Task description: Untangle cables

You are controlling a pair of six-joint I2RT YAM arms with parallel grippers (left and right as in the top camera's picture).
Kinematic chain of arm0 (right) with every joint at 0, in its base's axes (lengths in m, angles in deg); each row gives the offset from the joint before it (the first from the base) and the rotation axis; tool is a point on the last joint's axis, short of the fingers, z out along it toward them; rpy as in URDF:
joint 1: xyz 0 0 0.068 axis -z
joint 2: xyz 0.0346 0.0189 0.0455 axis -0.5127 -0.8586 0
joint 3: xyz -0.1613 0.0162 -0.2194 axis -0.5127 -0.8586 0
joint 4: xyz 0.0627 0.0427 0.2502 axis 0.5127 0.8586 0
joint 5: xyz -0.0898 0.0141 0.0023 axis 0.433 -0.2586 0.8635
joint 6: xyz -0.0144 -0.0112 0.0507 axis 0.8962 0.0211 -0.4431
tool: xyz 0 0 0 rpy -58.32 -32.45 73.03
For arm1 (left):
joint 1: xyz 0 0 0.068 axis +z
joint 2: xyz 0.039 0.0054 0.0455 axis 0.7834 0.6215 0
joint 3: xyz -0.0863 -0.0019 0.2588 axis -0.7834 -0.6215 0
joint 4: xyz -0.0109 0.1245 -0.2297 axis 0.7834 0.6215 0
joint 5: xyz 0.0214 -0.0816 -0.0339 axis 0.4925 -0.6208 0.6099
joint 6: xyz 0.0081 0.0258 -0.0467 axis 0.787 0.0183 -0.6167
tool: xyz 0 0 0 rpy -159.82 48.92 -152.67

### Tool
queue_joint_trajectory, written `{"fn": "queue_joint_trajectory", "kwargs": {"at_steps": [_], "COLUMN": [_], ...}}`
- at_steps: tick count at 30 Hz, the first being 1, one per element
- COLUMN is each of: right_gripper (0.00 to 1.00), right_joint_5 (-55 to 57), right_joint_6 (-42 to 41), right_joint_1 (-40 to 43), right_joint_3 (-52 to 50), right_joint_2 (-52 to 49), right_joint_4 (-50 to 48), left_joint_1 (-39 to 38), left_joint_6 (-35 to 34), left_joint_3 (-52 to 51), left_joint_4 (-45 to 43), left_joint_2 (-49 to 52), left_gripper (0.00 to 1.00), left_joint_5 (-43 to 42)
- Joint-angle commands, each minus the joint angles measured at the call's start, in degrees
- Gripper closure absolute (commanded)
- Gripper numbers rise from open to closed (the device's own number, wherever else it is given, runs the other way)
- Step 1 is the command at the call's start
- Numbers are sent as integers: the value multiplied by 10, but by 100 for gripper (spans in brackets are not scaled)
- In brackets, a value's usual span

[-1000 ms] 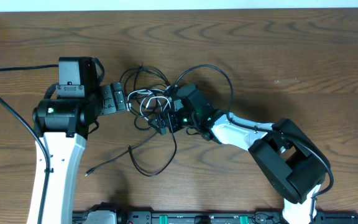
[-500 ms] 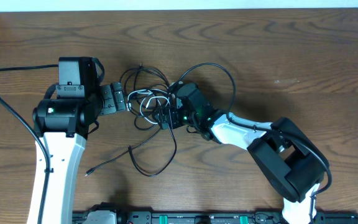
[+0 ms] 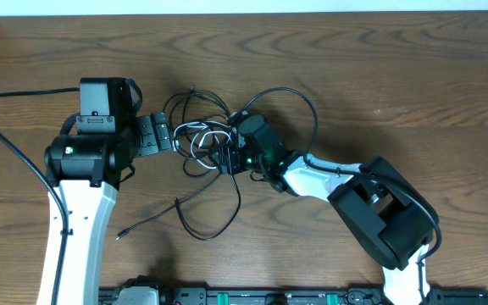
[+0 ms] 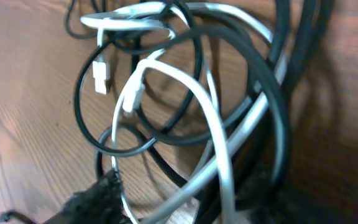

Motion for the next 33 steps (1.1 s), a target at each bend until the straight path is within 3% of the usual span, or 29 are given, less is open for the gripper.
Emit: {"fn": "queue_joint_trajectory", "kwargs": {"at_steps": [1, 5, 6, 17, 26, 33], "right_gripper": [59, 97, 99, 99, 99, 99], "right_joint_5": [4, 4, 3, -88, -40, -2], "right_joint_6": [-7, -6, -6, 44, 169, 284], "right_joint_1": [-6, -1, 3, 122, 184, 189], "right_joint_3": [1, 1, 1, 1, 1, 1], "right_joint_2": [-13, -13, -12, 67, 254, 414], "right_joint_4": [5, 11, 13, 135, 256, 280], "left_joint_1": [3, 3, 3, 3, 3, 3], "left_joint_6": [-3, -3, -3, -3, -3, -3], "left_joint_3": [0, 0, 0, 0, 0, 0], "left_joint_4": [2, 2, 2, 2, 2, 2], "left_joint_2": [-3, -3, -3, -3, -3, -3], "left_gripper": [3, 2, 2, 3, 3, 2], "left_joint_5": [-1, 0, -1, -1, 0, -1]}}
